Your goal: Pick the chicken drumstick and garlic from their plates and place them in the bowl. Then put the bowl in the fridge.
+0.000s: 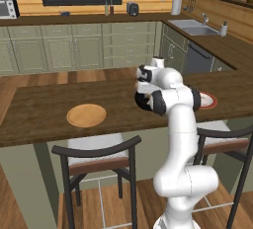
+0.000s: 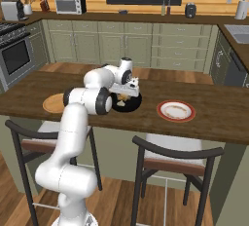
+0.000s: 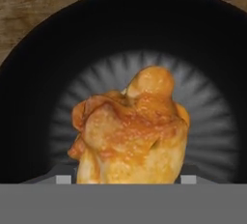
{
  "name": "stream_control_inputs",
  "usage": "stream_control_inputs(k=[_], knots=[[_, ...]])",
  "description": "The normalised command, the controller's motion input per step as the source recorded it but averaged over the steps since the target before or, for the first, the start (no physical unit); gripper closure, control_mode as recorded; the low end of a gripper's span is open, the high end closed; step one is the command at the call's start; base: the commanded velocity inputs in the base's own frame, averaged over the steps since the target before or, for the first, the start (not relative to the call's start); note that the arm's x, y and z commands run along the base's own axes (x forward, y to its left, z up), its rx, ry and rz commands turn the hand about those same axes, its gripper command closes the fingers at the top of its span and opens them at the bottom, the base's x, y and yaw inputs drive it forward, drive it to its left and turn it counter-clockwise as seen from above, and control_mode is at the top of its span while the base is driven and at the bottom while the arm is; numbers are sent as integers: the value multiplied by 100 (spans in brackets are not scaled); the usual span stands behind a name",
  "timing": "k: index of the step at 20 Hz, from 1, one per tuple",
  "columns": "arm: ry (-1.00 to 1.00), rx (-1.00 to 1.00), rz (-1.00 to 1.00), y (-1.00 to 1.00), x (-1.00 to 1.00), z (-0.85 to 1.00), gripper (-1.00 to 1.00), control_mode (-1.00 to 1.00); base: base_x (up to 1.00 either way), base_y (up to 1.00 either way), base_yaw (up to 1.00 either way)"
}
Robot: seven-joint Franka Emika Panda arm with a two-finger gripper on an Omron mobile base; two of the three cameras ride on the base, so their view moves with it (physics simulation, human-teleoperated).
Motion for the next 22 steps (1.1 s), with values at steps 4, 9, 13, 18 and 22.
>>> stream_control_inputs(k=[4,9,13,18,22], knots=[[-2,0,0,3,-17,0,-100,-100,0,0,0],[-6,0,0,1,-30,6,-100,-100,0,0,0],[-12,0,-2,-1,-63,37,-100,-100,0,0,0],[-4,0,-9,-39,-71,12,-100,-100,0,0,0],[-3,0,-10,-35,-64,0,-100,-100,0,0,0]])
